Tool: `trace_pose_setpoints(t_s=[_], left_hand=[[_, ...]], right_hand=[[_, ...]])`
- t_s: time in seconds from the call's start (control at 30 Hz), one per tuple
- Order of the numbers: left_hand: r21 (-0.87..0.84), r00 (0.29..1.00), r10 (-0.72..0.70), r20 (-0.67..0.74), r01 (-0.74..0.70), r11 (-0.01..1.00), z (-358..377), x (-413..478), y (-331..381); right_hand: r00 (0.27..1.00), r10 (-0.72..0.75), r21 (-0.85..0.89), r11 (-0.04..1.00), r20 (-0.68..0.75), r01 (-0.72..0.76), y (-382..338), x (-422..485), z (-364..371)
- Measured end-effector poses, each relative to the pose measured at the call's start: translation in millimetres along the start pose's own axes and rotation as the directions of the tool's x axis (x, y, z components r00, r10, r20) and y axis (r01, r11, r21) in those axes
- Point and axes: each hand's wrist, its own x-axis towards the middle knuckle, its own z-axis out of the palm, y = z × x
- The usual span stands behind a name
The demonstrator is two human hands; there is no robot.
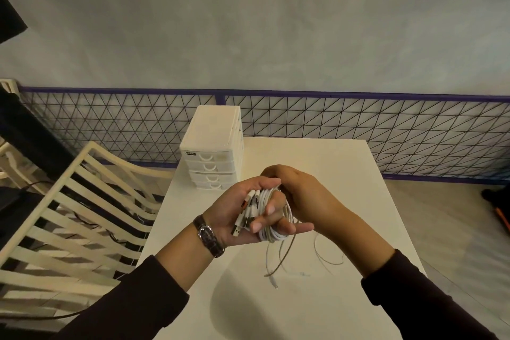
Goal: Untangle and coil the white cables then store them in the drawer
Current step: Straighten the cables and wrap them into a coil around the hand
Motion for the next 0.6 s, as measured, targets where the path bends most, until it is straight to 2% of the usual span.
trace_pose_setpoints(t_s=[0.13,0.27,0.33,0.47,0.53,0.6], left_hand=[[-0.032,0.995,0.088,0.048,-0.086,0.996,6,2,1],[0.000,0.977,0.189,0.097,-0.190,0.982,9,-1,4],[-0.020,0.974,0.186,0.130,-0.185,0.983,10,-3,9],[0.004,0.981,0.147,0.127,-0.149,0.989,16,-4,19],[0.007,0.986,0.140,0.090,-0.141,0.990,17,-4,23],[0.031,0.987,0.155,0.047,-0.156,0.987,17,-3,24]], right_hand=[[0.984,0.176,0.212,0.962,0.002,-0.172,-1,1,7],[0.973,0.217,0.485,0.844,0.082,-0.229,-7,-1,12],[0.959,0.245,0.564,0.776,0.145,-0.284,-8,-4,15],[0.904,0.334,0.450,0.786,0.268,-0.424,0,-13,28],[0.927,0.293,0.502,0.779,0.235,-0.374,-5,-13,30],[0.938,0.253,0.598,0.723,0.237,-0.346,-15,-14,27]])
